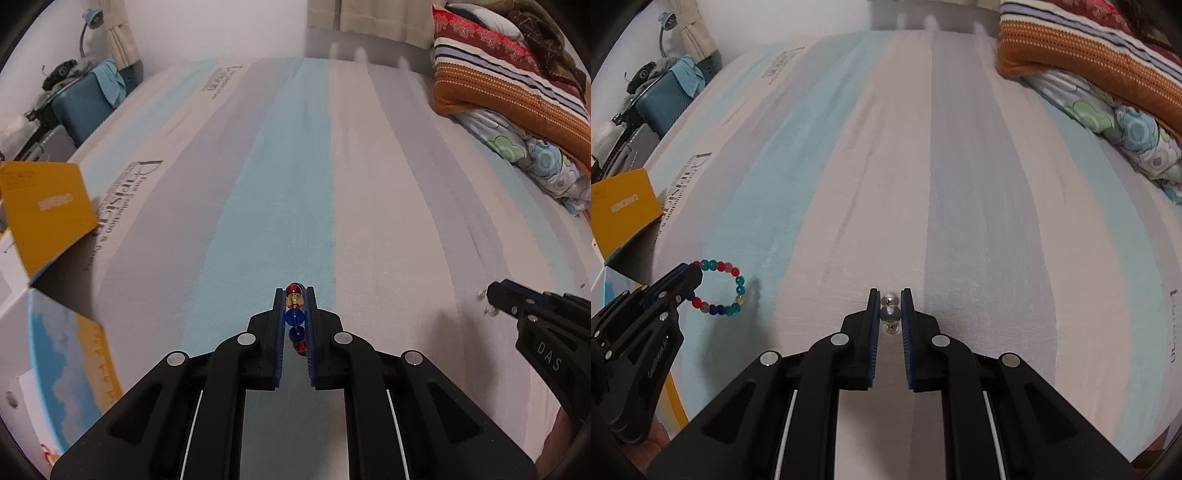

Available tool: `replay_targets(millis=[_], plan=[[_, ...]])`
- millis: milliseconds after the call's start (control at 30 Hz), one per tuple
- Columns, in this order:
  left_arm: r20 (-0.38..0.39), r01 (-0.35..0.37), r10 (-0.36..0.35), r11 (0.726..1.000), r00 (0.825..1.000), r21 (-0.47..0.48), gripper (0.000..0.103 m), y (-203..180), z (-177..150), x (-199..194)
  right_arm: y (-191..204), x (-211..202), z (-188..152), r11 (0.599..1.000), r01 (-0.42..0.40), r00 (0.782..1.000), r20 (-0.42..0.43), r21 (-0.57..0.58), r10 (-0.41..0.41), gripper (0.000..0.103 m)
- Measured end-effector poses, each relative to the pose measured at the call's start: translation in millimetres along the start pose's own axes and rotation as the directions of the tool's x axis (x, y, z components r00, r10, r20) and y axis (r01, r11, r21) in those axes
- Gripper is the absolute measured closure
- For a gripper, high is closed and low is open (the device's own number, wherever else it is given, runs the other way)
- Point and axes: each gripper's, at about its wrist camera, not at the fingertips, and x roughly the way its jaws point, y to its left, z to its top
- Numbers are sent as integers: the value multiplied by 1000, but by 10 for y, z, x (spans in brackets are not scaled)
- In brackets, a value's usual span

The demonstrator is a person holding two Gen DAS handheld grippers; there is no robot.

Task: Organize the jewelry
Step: 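Carry the multicolour bracelet and pearl earrings over the white box with both tools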

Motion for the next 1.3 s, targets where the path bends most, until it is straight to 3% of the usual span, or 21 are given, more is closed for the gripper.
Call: replay_targets(millis=[633, 1300], plan=[[28, -54, 55, 997, 998, -55, 94, 509, -215, -682, 585, -431, -70, 996, -50, 997, 56, -71, 54, 92], [64, -111, 128, 970, 990, -218, 94, 1715, -498, -1415, 1667, -915, -193, 971, -135, 982, 108, -198, 158, 92]])
